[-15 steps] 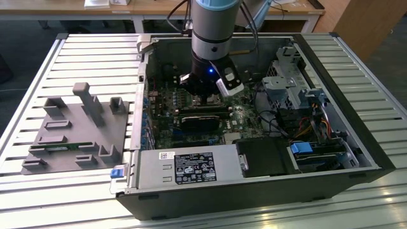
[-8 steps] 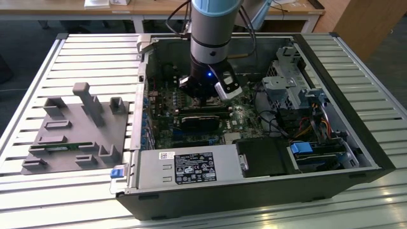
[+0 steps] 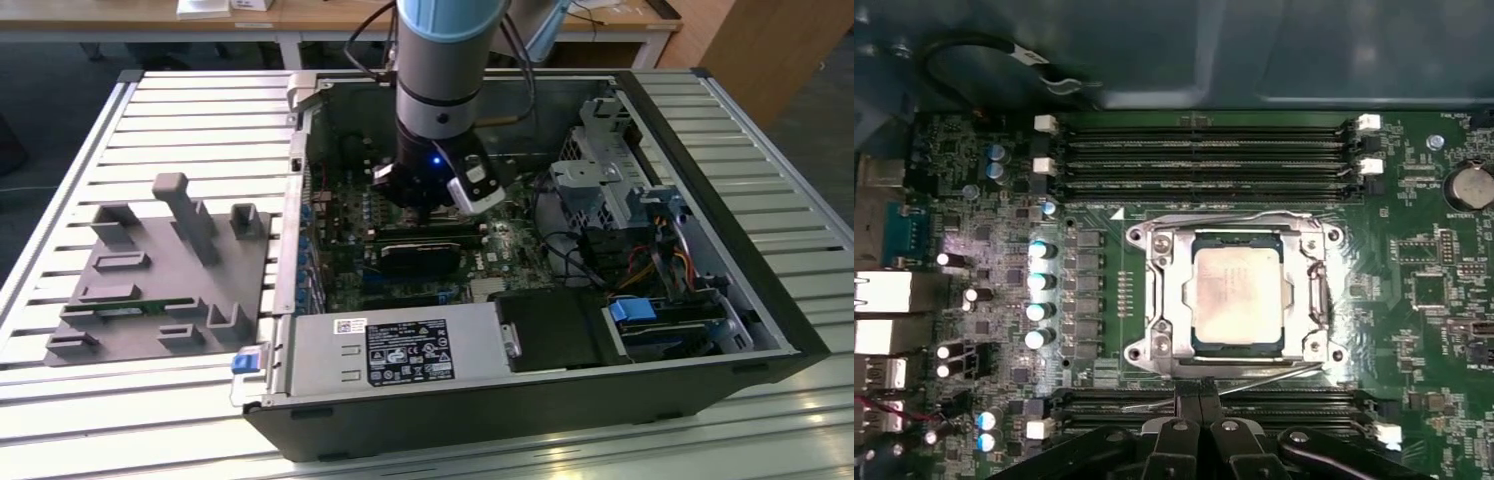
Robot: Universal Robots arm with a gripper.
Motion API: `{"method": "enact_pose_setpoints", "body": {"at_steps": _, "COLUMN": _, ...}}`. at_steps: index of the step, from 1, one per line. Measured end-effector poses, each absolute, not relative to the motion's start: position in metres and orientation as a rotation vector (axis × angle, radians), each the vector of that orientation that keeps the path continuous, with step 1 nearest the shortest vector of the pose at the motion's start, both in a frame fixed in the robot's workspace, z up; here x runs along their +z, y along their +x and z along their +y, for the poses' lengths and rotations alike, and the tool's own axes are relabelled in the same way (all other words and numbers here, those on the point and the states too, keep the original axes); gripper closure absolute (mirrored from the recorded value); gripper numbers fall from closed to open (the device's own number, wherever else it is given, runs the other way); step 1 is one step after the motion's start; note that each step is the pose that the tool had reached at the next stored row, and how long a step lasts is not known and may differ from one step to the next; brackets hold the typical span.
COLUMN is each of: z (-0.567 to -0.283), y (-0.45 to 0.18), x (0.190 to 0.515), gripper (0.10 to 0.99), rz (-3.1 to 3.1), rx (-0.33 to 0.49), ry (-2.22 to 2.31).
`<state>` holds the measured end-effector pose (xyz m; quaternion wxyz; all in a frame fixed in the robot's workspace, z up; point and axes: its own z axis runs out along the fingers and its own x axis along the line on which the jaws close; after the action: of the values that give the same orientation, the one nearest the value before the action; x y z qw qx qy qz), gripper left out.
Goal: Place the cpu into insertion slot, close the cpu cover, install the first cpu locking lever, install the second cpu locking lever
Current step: 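Install the second cpu locking lever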
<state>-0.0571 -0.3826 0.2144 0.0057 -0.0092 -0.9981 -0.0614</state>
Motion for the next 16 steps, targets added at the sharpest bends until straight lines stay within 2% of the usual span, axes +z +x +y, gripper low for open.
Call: {"method": "enact_pose_setpoints", "body": {"at_steps": 16, "z": -0.3859, "y": -0.0632, "x": 0.2108, "gripper": 0.98, "rz": -3.119, "rx": -0.247, "ry": -0.004}}
